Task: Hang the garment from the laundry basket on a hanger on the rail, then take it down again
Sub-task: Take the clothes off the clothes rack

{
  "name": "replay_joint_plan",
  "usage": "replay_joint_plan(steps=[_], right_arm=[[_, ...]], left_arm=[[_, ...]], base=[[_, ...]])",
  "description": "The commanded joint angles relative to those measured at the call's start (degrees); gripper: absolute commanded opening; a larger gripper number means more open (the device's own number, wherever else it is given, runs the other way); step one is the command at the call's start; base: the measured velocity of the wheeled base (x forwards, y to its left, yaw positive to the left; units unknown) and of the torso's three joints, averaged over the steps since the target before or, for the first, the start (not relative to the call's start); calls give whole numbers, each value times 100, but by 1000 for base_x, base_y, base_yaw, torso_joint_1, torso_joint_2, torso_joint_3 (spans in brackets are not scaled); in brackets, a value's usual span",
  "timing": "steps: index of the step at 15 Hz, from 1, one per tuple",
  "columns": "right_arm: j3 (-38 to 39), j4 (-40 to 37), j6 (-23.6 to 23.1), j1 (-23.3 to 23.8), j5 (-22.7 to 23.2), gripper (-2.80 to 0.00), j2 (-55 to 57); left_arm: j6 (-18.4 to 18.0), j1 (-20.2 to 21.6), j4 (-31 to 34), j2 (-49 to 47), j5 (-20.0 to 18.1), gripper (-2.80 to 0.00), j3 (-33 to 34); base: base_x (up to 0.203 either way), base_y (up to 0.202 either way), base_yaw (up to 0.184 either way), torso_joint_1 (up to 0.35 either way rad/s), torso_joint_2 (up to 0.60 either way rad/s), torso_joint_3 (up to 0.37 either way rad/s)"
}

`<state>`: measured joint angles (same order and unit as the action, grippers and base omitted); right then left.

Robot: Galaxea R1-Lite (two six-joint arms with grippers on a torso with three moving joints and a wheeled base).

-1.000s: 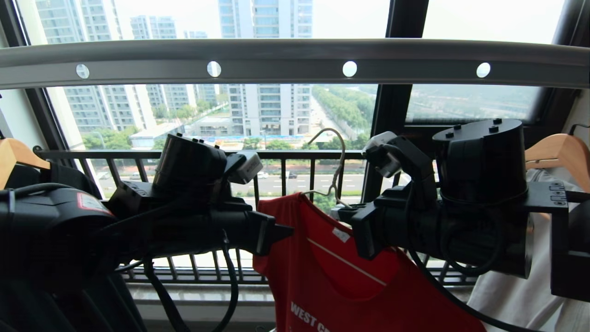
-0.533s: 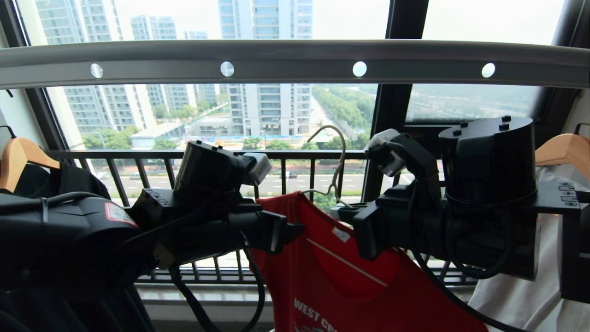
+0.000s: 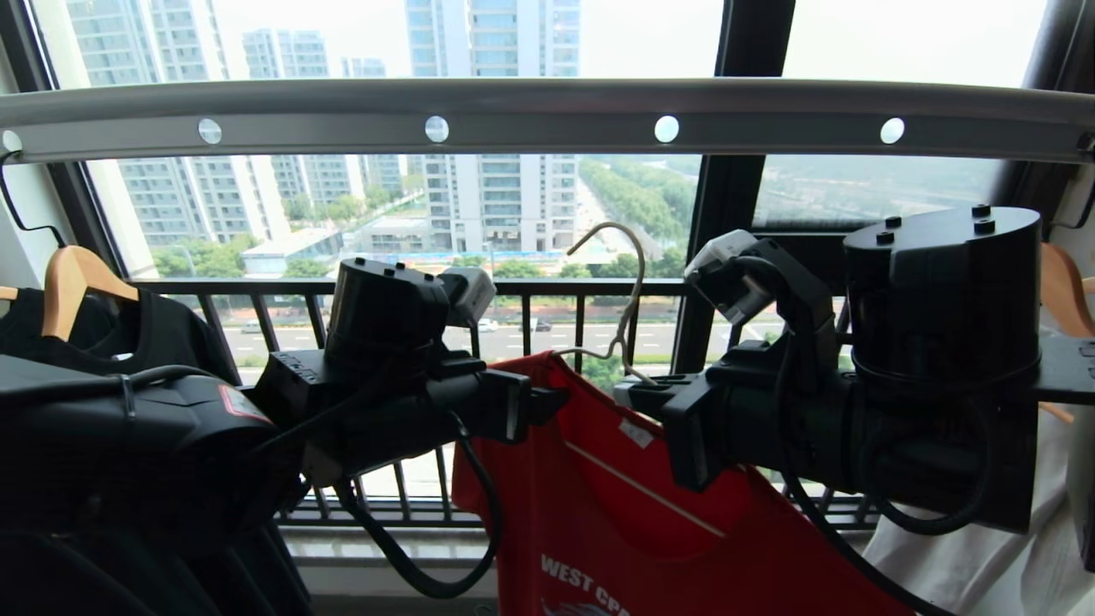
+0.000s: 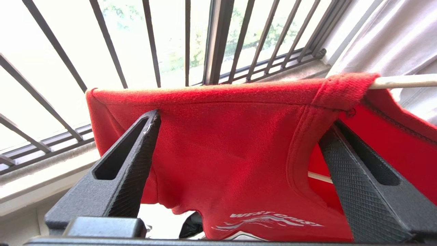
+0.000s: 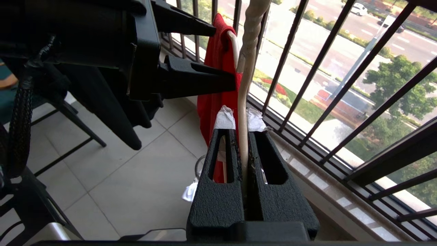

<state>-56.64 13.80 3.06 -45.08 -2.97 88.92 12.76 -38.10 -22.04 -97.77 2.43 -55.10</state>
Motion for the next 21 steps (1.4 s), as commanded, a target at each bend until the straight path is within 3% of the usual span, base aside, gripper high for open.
replay_joint_plan(steps=[1,8,9,21], right_arm=[[4,9,2,-17,-1,-280,22],[-32,9,2,16,-19,-280,99],[-32,9,-7,16,-19,-280,108],[-119,17,2,192,-54,-280,401]], left_arm=[[-28,95,-20,-48,88,0,17],[-211,242,-28,-109,170,0,25],[-230,242,-28,-96,170,-280,26],[-230,276,-28,-57,162,-280,28]], base=[[0,0,0,0,0,0],[0,0,0,0,0,0],[0,0,0,0,0,0],[0,0,0,0,0,0]])
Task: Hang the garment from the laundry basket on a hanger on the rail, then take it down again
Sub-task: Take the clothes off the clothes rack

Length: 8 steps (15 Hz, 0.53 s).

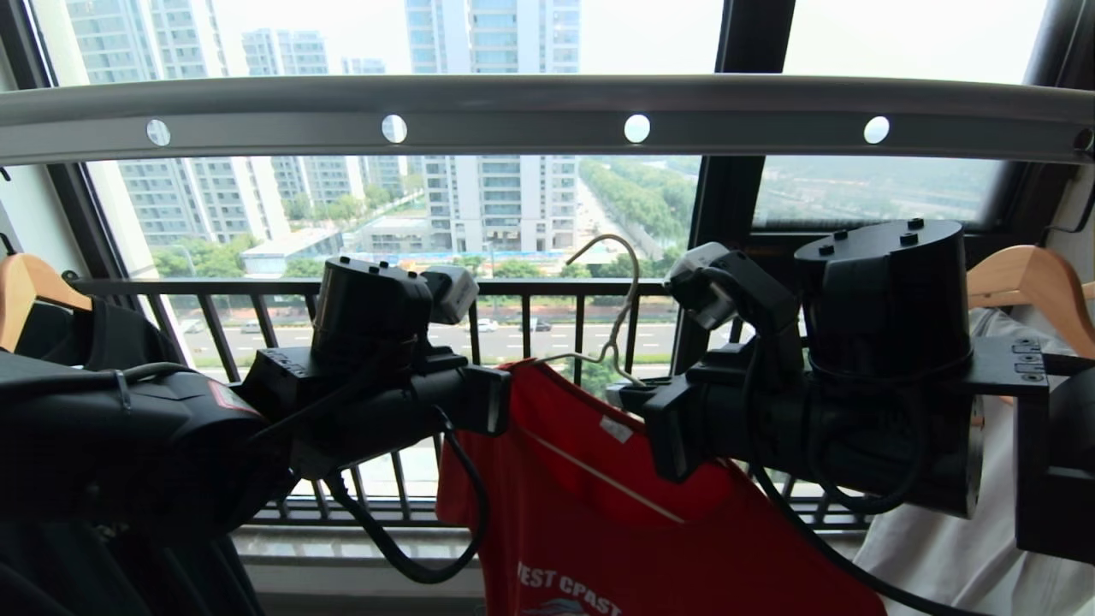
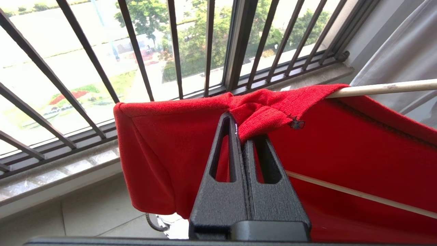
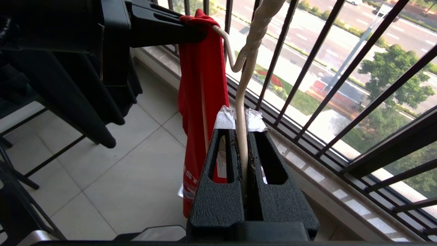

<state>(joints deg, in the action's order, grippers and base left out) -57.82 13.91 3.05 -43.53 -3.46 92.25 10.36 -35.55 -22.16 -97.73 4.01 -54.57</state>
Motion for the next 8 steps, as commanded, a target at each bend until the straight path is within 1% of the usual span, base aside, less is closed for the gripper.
replay_joint_plan(steps=[1,3,4,5,7,8], right_arm=[[-1,7,0,61,-5,-280,83],[-1,7,-15,99,-5,-280,101],[7,7,-22,99,-5,-280,109],[8,7,-32,108,-5,-280,118],[-1,7,-32,158,-5,-280,118],[-1,7,-39,212,-3,-280,110]], left_arm=[[11,130,-16,-113,2,-280,-55],[57,395,-16,-98,-58,-280,-131],[71,532,-16,-113,-178,-280,-186],[116,689,-15,-137,-342,-280,-266],[424,898,-12,-158,-851,-280,-306],[453,1006,-10,-173,-1004,-280,-308]], base=[[0,0,0,0,0,0],[0,0,0,0,0,0],[0,0,0,0,0,0],[0,0,0,0,0,0],[0,0,0,0,0,0],[0,0,0,0,0,0]])
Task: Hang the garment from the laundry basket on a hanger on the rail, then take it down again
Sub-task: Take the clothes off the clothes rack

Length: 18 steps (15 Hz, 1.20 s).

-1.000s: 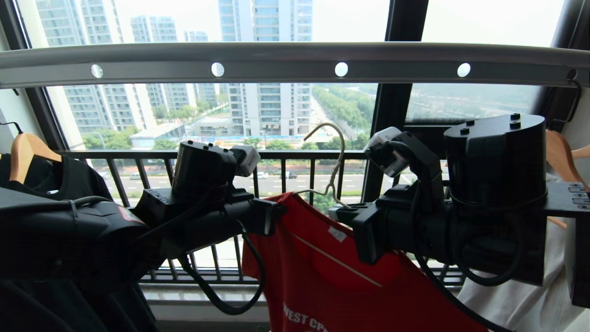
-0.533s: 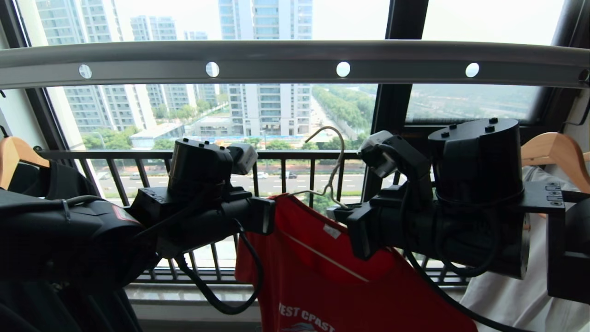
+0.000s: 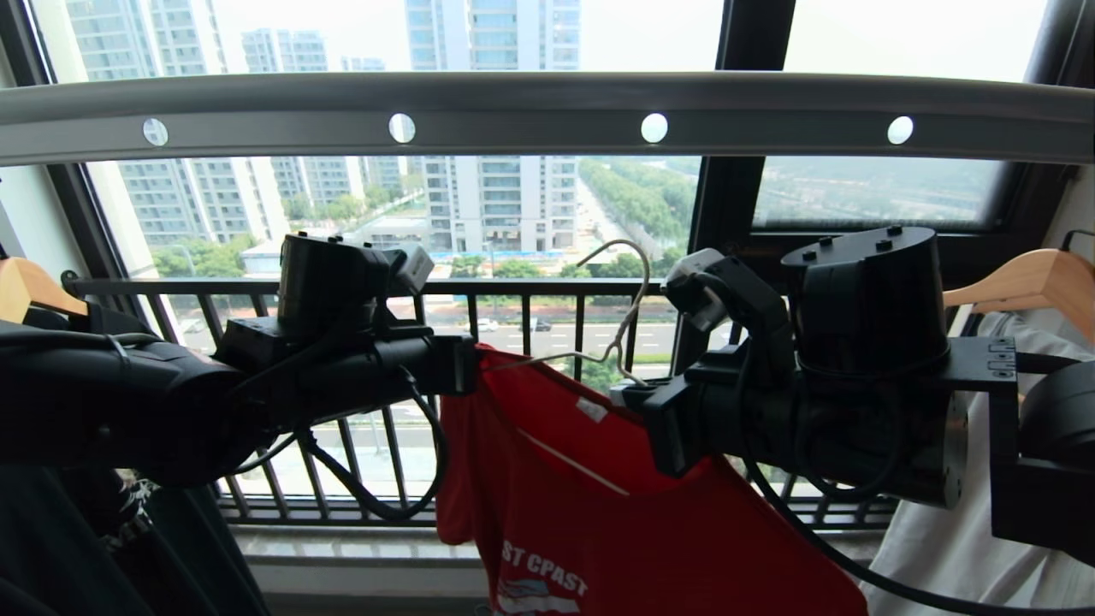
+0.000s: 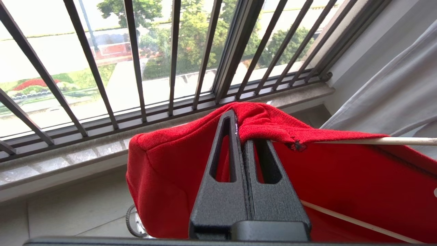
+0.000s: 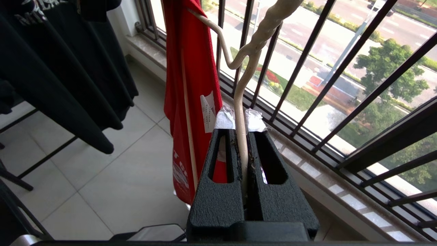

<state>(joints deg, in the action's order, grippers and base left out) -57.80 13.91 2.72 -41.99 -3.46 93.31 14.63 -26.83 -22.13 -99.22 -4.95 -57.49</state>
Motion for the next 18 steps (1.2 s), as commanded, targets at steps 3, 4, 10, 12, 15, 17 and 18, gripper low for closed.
replay_joint_plan(steps=[3,4,10,12,15,17,18], right_arm=[[-4,7,-8,94,1,-280,5],[-4,7,-8,86,2,-280,12],[-30,7,1,121,-5,-280,126],[-30,7,-8,121,-5,-280,126],[-21,7,-8,121,-5,-280,108],[-12,7,-17,121,-5,-280,82],[-12,7,-17,121,-5,-280,82]], left_arm=[[23,336,-20,-271,-220,-280,-61],[23,391,-33,-398,-230,-280,-73],[111,661,-1074,-1182,-244,-280,11],[111,664,-1083,-1205,-244,-280,32],[111,815,-1083,-1155,-235,-280,-22],[104,986,-1083,-1069,-226,-280,-88],[102,1070,-1083,-1116,-226,-280,-154]], base=[[0,0,0,0,0,0],[0,0,0,0,0,0],[0,0,0,0,0,0],[0,0,0,0,0,0],[0,0,0,0,0,0],[0,0,0,0,0,0],[0,0,0,0,0,0]])
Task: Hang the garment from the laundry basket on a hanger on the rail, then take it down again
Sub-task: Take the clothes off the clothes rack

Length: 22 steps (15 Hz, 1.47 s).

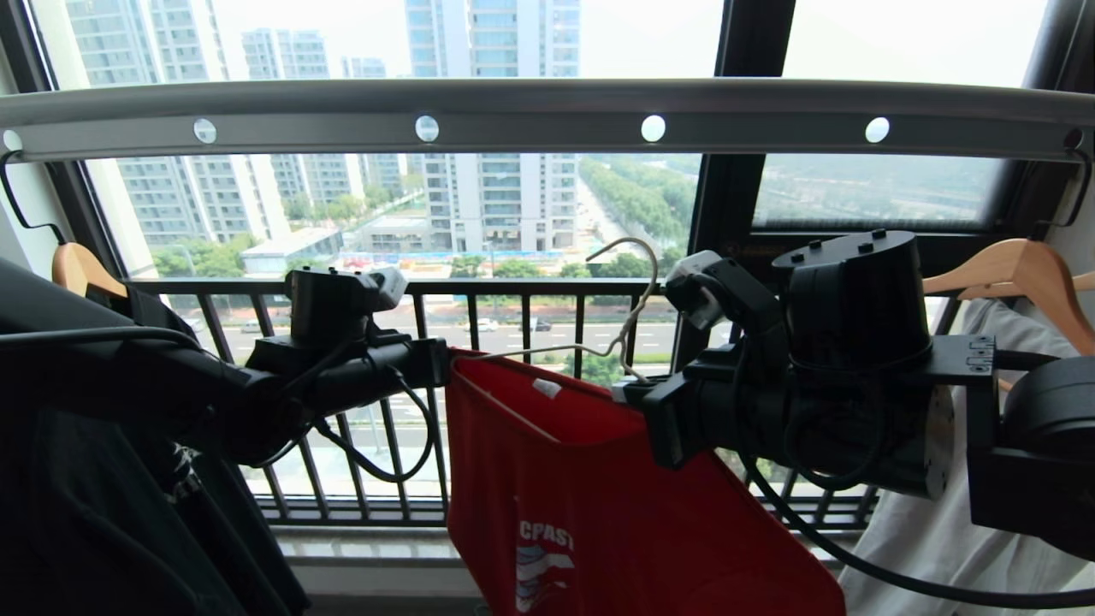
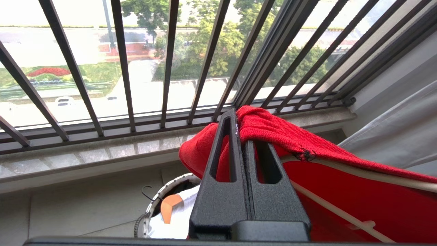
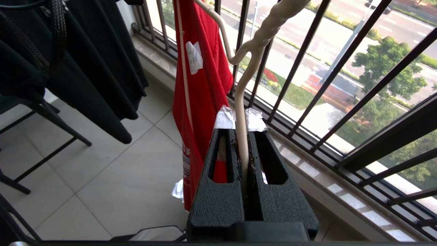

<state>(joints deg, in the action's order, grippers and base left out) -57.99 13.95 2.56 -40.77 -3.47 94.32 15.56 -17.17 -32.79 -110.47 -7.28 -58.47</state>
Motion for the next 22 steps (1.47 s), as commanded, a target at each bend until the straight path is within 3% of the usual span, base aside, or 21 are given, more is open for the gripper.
replay_joint_plan(steps=[1,4,7,11,15,18,22], right_arm=[[7,3,-1,-2,-4,-280,-19],[7,3,-1,-2,-4,-280,-10],[-2,3,8,7,-4,-280,34],[-10,93,25,-2,4,-280,140],[11,1065,85,-10,-13,-280,681],[-6,1732,498,-28,-30,-280,951],[7,2423,711,-36,-113,-280,1143]], left_arm=[[9,208,-17,-99,7,-280,-112],[31,343,-33,-323,-38,-280,-206],[135,334,-192,-332,-748,-280,29],[99,-50,-195,-168,-735,-280,241],[83,-425,-192,34,-717,-280,461],[-45,-625,-192,173,-705,-280,604],[-97,-944,-192,487,-705,-280,839]], base=[[0,0,0,0,0,0],[0,0,0,0,0,0],[0,0,0,0,0,0],[0,0,0,0,0,0],[0,0,0,0,0,0],[0,0,0,0,0,0],[0,0,0,0,0,0]])
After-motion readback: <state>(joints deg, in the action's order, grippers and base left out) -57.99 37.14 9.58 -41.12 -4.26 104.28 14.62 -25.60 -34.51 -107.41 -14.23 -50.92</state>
